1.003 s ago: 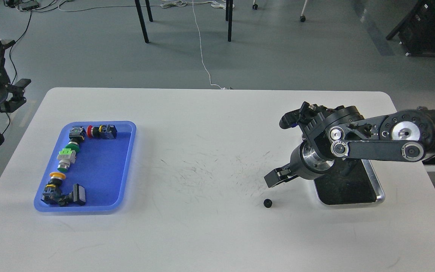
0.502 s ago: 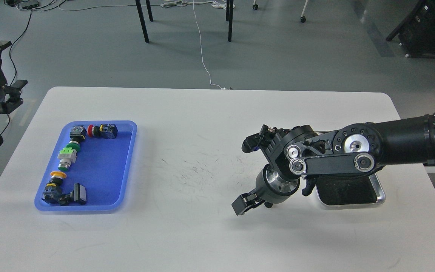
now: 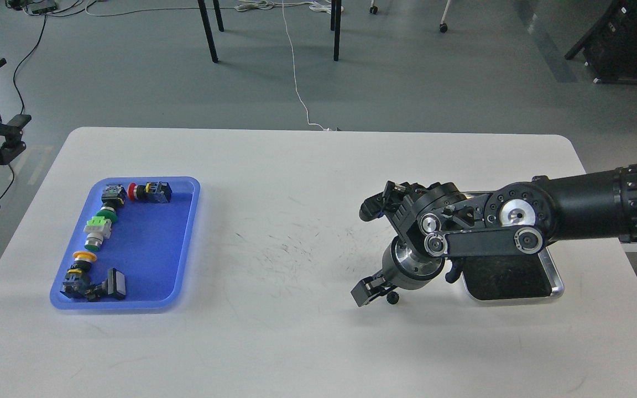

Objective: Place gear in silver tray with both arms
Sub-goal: 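Grasp the black gear on the table with the right gripper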

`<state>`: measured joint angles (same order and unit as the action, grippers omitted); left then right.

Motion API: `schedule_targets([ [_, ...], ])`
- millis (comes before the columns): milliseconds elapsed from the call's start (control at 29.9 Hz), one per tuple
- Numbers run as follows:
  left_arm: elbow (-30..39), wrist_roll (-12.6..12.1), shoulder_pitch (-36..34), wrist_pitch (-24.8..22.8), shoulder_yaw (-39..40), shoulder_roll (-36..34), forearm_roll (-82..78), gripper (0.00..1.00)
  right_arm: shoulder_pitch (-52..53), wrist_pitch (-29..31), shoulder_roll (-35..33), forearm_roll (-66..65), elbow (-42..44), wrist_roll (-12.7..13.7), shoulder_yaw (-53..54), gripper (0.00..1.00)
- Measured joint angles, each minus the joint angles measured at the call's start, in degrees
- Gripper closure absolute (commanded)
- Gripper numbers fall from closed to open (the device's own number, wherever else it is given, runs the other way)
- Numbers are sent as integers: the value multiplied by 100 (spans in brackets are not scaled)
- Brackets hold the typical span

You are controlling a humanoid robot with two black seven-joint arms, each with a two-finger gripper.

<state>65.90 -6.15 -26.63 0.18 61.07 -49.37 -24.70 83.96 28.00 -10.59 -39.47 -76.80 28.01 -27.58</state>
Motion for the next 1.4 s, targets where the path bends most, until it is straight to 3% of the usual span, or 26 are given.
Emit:
schedule_targets([
  [903, -98, 39, 0, 4, -6, 17, 0, 2, -291, 0, 259, -197, 90, -5, -128, 18],
  [1137, -103, 39, 0, 0, -13, 23, 0, 2, -318, 0, 243, -213, 145, -22, -125, 32],
  [1404, -111, 41, 0, 5, -11, 24, 0, 2, -318, 0, 241, -318, 229, -26, -114, 55],
])
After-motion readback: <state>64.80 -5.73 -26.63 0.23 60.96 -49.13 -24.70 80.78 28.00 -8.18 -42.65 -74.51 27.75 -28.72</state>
